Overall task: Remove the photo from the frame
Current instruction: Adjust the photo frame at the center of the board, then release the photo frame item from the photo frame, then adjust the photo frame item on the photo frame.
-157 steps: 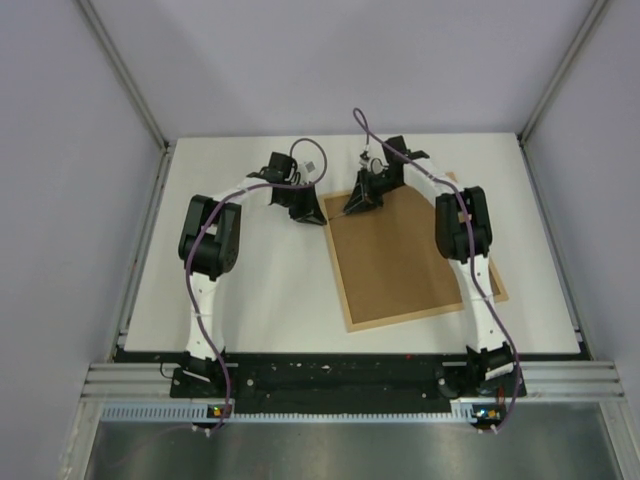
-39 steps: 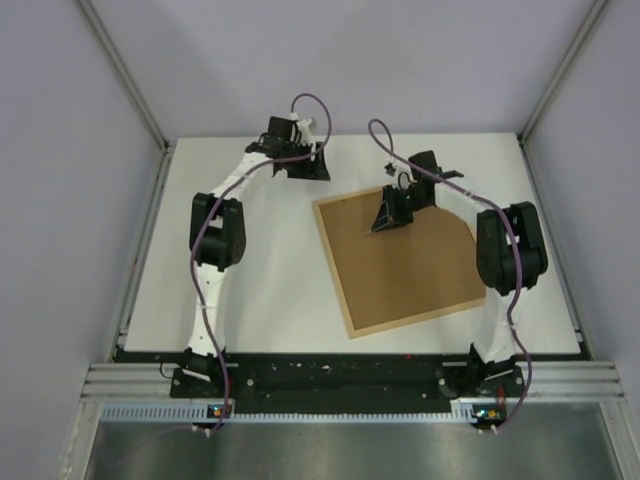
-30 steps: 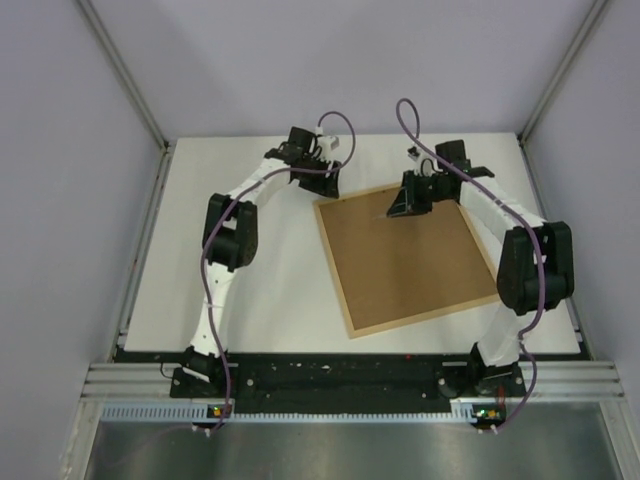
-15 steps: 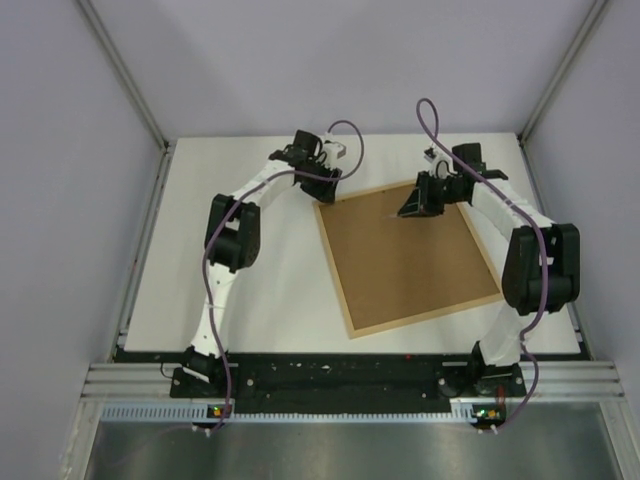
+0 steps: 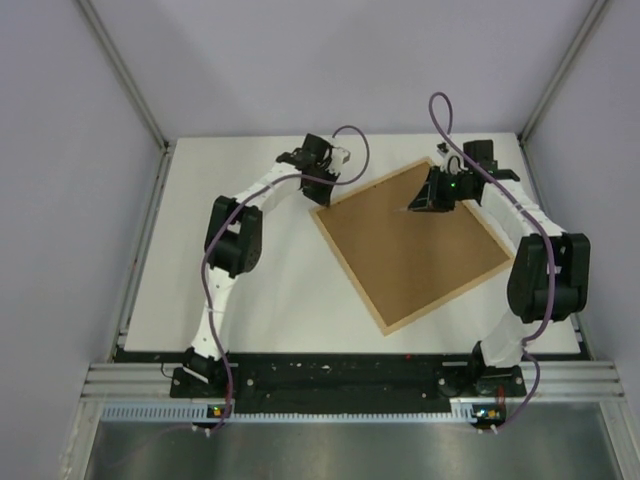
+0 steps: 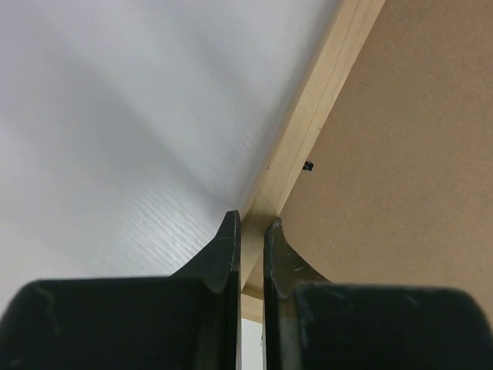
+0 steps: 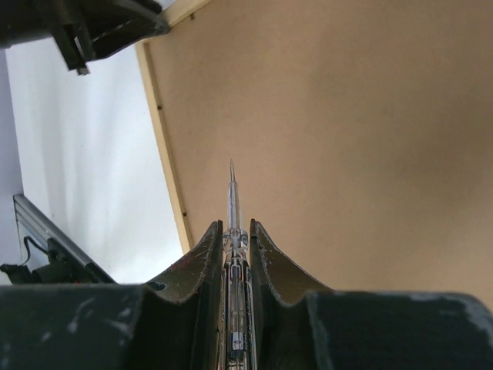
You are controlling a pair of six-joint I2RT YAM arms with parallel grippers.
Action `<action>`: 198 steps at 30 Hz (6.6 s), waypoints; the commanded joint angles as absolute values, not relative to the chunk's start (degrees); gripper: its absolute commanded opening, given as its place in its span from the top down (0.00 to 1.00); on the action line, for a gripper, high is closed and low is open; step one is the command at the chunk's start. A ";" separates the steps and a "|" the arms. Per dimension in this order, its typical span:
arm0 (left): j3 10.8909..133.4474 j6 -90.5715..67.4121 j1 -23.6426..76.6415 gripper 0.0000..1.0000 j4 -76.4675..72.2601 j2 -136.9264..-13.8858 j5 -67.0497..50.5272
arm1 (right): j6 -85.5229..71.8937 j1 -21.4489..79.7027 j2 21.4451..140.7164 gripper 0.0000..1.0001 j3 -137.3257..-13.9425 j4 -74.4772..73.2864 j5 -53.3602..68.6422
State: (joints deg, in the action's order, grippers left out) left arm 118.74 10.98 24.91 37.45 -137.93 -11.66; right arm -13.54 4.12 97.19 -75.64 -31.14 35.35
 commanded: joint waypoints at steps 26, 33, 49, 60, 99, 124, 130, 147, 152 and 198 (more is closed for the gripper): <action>79.62 -15.73 28.92 0.75 36.04 -110.83 -27.08 | -29.44 12.48 118.30 1.00 -74.19 -8.80 57.39; 82.36 -16.79 24.26 0.74 30.60 -113.02 -29.44 | -30.59 13.62 123.48 1.00 -73.21 -8.26 62.14; 79.63 -19.51 23.47 0.80 24.44 -117.33 -35.16 | -29.79 16.70 127.96 1.00 -73.04 -9.32 61.17; 78.40 -20.13 23.73 0.84 23.99 -117.16 -35.16 | -30.59 16.61 128.15 1.00 -74.18 -9.14 59.59; 78.84 -20.48 26.19 0.86 24.43 -118.39 -34.72 | -31.03 12.13 126.03 1.00 -75.50 -9.13 60.82; 79.28 -20.92 26.28 0.86 24.70 -118.48 -34.19 | -27.60 13.88 126.39 1.00 -76.47 -13.36 60.38; 79.45 -21.09 26.37 0.86 24.61 -118.65 -34.45 | -28.82 14.50 127.18 1.00 -76.12 -11.78 60.56; 79.36 -21.62 26.46 0.86 24.52 -118.21 -34.63 | -30.58 16.17 128.14 1.00 -76.47 -9.49 60.03; 79.10 -22.15 26.98 0.86 24.35 -118.12 -34.45 | -32.08 18.19 128.23 1.00 -77.16 -8.09 59.68; 96.15 -16.44 32.17 0.59 39.01 -123.30 -16.88 | -8.79 15.91 112.15 1.00 -78.49 -32.79 37.01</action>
State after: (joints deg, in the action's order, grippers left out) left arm 93.43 -19.07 29.71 32.82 -120.01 -23.07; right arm -10.31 17.23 113.01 -79.72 -38.02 37.80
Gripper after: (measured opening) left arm 0.405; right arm 0.153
